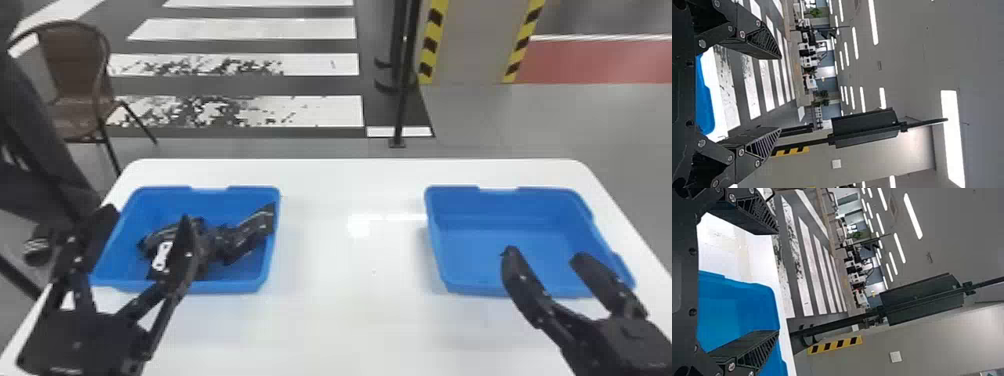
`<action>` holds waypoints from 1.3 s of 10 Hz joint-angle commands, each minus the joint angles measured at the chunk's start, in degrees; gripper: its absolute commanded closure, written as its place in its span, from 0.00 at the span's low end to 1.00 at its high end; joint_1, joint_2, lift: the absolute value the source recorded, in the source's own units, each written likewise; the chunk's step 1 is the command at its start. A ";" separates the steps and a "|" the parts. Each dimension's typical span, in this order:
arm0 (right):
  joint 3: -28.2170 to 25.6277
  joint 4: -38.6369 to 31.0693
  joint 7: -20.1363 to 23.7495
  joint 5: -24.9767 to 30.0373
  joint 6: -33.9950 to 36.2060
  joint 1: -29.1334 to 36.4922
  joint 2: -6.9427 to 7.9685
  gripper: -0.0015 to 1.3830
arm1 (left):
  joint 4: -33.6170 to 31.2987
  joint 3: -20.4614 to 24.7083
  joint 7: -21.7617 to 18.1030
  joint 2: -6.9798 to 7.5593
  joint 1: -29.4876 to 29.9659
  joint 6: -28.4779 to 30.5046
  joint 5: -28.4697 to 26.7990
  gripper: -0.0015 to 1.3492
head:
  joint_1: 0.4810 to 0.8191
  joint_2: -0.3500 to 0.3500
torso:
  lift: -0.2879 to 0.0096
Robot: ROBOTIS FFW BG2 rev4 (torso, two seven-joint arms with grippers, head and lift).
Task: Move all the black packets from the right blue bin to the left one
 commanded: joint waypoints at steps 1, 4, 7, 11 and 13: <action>-0.06 -2.39 -0.20 2.73 2.90 1.45 0.09 0.10 | -2.57 1.26 0.31 -0.46 2.03 2.77 -0.38 0.32 | 0.63 0.54 | 0.50; -0.06 -4.22 -1.34 3.88 4.87 1.87 0.36 0.09 | -3.55 1.60 1.10 -0.99 3.43 9.95 5.22 0.32 | 0.63 0.59 | 0.50; -0.06 -3.94 -1.34 3.42 5.15 1.73 0.45 0.09 | -3.55 1.37 2.07 -1.16 3.57 8.40 6.24 0.32 | 0.63 0.62 | 0.50; 0.05 -3.23 -1.34 2.51 5.15 1.45 0.45 0.10 | -3.41 0.92 2.15 -0.90 3.29 7.70 6.02 0.32 | 0.63 0.62 | 0.50; 0.05 -3.09 -1.34 2.39 5.15 1.45 0.53 0.10 | -3.41 0.69 2.15 -0.72 3.15 7.41 6.02 0.32 | 0.63 0.61 | 0.50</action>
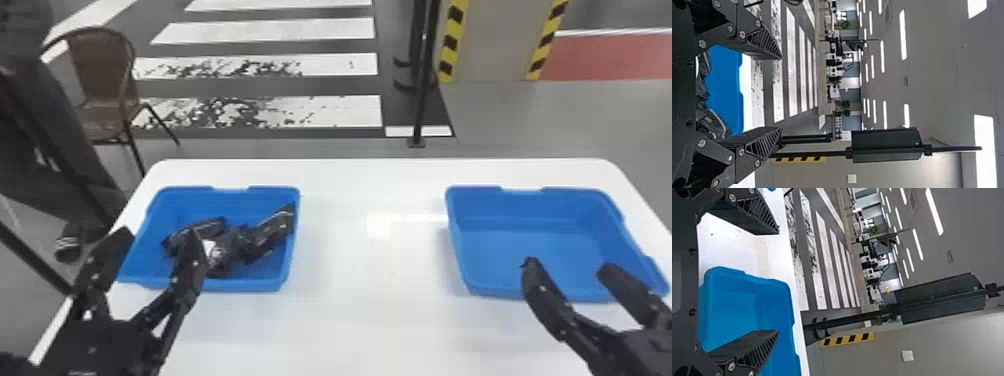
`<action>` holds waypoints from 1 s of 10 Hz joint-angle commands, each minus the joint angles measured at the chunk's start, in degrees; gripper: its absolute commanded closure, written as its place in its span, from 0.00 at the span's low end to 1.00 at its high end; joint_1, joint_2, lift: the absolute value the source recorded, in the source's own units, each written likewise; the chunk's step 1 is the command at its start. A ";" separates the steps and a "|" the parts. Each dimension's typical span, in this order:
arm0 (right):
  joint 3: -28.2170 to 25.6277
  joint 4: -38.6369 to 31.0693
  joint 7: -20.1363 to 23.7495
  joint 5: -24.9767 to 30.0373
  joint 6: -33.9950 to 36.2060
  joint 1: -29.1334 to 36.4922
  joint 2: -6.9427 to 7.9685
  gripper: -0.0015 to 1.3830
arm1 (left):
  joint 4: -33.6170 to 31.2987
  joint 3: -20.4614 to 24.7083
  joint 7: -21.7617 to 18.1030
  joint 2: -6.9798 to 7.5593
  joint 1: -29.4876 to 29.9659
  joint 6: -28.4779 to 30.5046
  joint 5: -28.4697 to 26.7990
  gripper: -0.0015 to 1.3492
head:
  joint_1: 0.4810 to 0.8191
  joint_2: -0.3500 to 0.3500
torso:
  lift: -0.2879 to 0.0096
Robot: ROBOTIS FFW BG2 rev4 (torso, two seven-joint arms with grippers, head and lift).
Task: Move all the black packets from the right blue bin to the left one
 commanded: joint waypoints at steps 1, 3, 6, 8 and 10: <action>0.00 0.13 0.00 -0.06 0.00 0.00 0.02 0.10 | 0.16 -0.19 0.00 0.04 -0.17 -0.18 0.00 0.32 | 0.63 0.61 | 0.50; 0.00 0.13 0.09 -0.06 0.00 -0.14 0.02 0.10 | 0.30 -0.42 0.00 0.13 -0.31 -0.61 0.11 0.32 | 0.63 0.60 | 0.50; 0.00 0.13 0.09 -0.17 0.00 -0.14 0.02 0.10 | 0.30 -0.42 0.00 0.21 -0.31 -0.89 0.23 0.32 | 0.63 0.60 | 0.50; 0.00 0.13 0.09 -0.29 -0.14 -0.14 0.02 0.10 | 0.30 -0.30 0.00 0.21 -0.17 -1.31 0.11 0.32 | 0.63 0.60 | 0.50; 0.00 0.13 0.09 -0.40 -0.28 0.00 -0.07 0.10 | 0.44 -0.30 0.00 0.21 -0.03 -1.59 0.23 0.32 | 0.63 0.60 | 0.50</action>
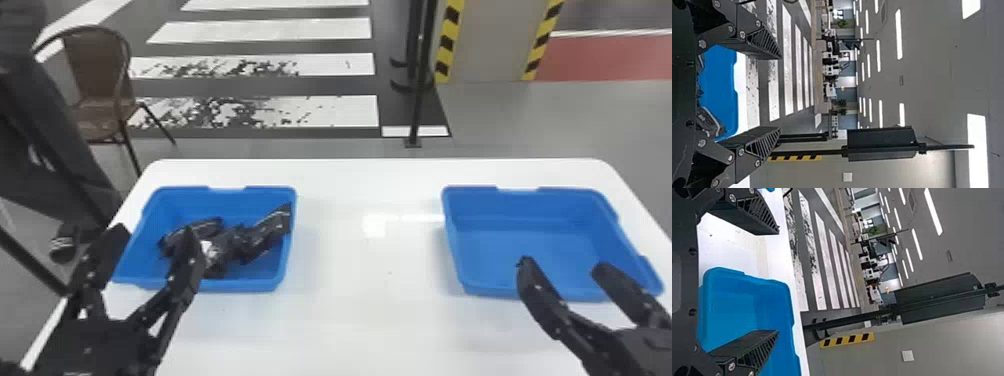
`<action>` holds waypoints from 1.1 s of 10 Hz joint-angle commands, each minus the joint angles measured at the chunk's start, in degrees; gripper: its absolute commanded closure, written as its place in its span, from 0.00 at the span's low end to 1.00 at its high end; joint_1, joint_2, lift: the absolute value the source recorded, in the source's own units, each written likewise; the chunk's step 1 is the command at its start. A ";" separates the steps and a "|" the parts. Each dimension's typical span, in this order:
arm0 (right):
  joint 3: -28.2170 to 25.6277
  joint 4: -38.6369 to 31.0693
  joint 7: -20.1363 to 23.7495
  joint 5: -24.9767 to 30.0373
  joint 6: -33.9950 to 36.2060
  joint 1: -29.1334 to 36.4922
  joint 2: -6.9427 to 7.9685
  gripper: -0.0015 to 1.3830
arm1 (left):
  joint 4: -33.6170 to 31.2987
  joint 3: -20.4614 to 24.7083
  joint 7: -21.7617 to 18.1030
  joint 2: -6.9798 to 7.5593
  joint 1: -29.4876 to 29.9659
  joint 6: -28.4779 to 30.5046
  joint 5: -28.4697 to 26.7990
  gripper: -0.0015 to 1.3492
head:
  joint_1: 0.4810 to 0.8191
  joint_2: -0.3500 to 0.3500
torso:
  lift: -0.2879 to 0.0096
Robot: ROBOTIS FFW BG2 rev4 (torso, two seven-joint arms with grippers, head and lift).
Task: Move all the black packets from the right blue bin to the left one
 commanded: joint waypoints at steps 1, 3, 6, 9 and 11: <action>0.00 -0.01 0.00 -0.03 -0.19 0.04 -0.03 0.10 | -0.06 0.01 0.00 0.00 0.12 -0.09 0.06 0.32 | 0.63 0.60 | 0.50; 0.00 -0.01 0.00 -0.14 -0.19 0.04 -0.03 0.10 | 0.08 0.01 0.00 0.00 0.12 -0.09 0.06 0.32 | 0.63 0.60 | 0.50; 0.00 0.13 0.00 -0.14 -0.33 0.04 -0.03 0.10 | 0.08 0.13 0.00 0.00 0.12 -0.09 0.17 0.32 | 0.63 0.60 | 0.50; 0.00 0.13 0.00 -0.26 -0.47 0.04 -0.03 0.10 | 0.08 0.13 0.00 0.00 0.26 -0.24 0.28 0.32 | 0.63 0.60 | 0.50; 0.00 0.27 0.00 -0.49 -0.89 0.04 -0.03 0.10 | 0.08 0.13 0.00 0.00 0.26 -0.52 0.17 0.32 | 0.63 0.60 | 0.50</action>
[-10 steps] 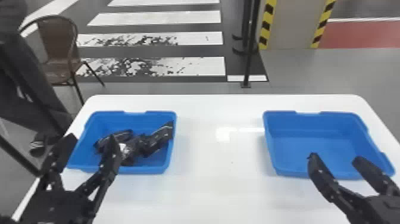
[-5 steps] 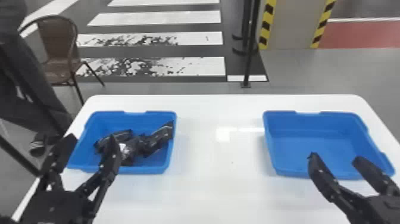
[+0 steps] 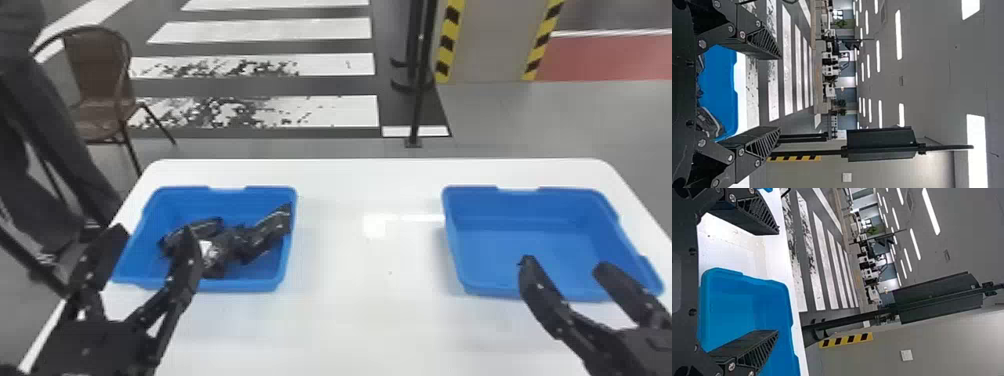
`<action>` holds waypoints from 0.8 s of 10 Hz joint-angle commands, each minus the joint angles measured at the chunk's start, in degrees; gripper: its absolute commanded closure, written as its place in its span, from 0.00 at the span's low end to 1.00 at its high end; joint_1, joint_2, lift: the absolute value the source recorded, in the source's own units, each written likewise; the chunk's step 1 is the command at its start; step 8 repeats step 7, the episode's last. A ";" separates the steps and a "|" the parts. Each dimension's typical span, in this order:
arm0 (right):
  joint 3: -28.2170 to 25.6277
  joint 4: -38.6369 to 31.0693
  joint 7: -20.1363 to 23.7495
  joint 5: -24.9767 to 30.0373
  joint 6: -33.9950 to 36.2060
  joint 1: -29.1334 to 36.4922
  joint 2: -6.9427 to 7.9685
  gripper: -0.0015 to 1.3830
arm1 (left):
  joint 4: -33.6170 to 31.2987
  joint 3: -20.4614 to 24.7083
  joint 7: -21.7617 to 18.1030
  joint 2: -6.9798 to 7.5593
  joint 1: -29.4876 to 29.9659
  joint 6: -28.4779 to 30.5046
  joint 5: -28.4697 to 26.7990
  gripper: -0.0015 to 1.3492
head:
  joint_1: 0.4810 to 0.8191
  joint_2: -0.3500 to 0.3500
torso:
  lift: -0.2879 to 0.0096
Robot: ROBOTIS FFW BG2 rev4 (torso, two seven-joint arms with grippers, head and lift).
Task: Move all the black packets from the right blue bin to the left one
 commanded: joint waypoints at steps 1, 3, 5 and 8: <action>0.00 0.21 0.00 -0.18 -0.36 0.00 -0.01 0.10 | 0.04 0.00 0.00 0.00 -0.08 -0.15 -0.02 0.32 | 0.63 0.60 | 0.50; 0.00 0.21 0.00 -0.18 -0.64 0.00 -0.01 0.10 | 0.04 -0.11 0.00 0.09 -0.08 -0.15 -0.02 0.32 | 0.63 0.60 | 0.50; 0.00 0.35 0.00 -0.18 -0.78 0.00 0.08 0.10 | 0.04 -0.11 0.00 0.09 -0.08 -0.29 -0.02 0.32 | 0.63 0.60 | 0.50; 0.00 0.49 0.00 -0.18 -0.78 0.00 0.08 0.10 | 0.18 -0.34 0.00 0.09 -0.36 -0.29 -0.02 0.32 | 0.63 0.59 | 0.50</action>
